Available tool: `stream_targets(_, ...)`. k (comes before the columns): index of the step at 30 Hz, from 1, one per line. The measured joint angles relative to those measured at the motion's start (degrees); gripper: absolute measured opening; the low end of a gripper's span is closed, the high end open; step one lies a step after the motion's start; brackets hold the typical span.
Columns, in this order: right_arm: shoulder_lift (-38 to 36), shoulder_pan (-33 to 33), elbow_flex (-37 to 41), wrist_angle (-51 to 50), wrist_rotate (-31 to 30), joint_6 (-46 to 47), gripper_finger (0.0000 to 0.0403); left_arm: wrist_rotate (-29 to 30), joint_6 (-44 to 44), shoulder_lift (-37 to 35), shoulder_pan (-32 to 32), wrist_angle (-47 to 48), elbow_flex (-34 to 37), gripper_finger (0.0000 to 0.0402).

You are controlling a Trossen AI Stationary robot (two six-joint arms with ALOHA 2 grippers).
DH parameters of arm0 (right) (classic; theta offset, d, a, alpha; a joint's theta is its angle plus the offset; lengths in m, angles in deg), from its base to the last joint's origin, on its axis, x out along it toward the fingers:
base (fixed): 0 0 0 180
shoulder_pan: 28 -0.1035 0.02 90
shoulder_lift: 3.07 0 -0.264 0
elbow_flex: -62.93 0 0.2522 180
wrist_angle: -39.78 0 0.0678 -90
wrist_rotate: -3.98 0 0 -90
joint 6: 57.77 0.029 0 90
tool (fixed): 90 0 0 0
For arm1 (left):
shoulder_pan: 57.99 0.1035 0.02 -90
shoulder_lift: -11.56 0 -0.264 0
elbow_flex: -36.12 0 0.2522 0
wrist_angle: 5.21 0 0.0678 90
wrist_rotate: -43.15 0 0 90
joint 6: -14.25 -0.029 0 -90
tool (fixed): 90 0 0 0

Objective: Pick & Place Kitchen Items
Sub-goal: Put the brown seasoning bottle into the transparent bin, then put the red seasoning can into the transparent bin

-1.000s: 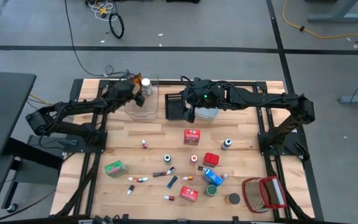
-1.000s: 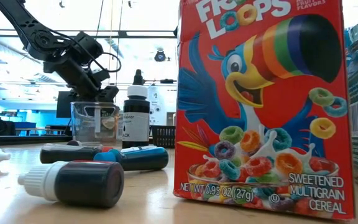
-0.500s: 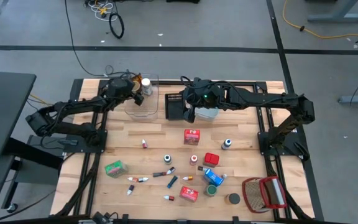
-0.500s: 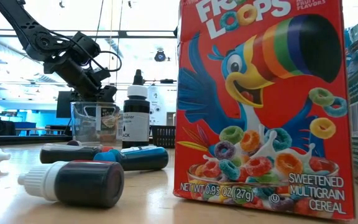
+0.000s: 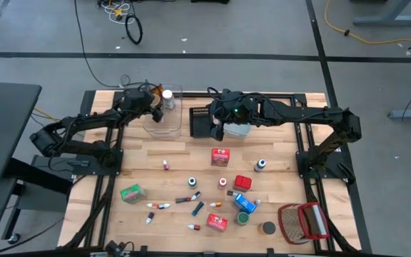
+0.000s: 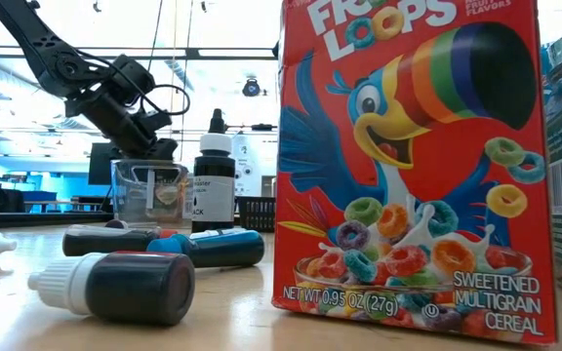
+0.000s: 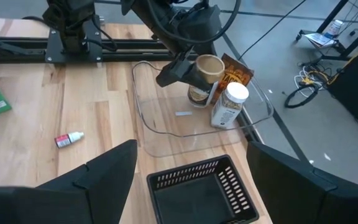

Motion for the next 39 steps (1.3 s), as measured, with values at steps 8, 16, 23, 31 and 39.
stream_targets(8,0.0,0.0,0.0,0.0,0.0,-0.2,0.0314,0.3,-0.8,0.0,0.1,0.6,-0.1,0.0343)
stream_targets(16,0.0,0.0,0.0,0.0,-0.2,-0.2,0.0314,2.1,-4.3,-1.0,-0.6,-2.4,-1.5,0.0361)
stream_targets(23,0.0,0.0,0.0,1.1,-7.9,-0.9,0.0314,1.8,-4.3,-9.8,-4.3,1.7,-6.1,0.0358)
stream_targets(31,0.0,1.0,0.0,7.8,-2.2,-8.5,0.0314,-2.4,-4.2,-25.5,-7.6,7.8,-6.7,0.0357)
stream_targets(39,2.0,0.4,0.0,9.7,17.9,-4.3,0.0314,-15.7,-2.0,-34.1,-7.7,13.7,-6.6,0.0357)
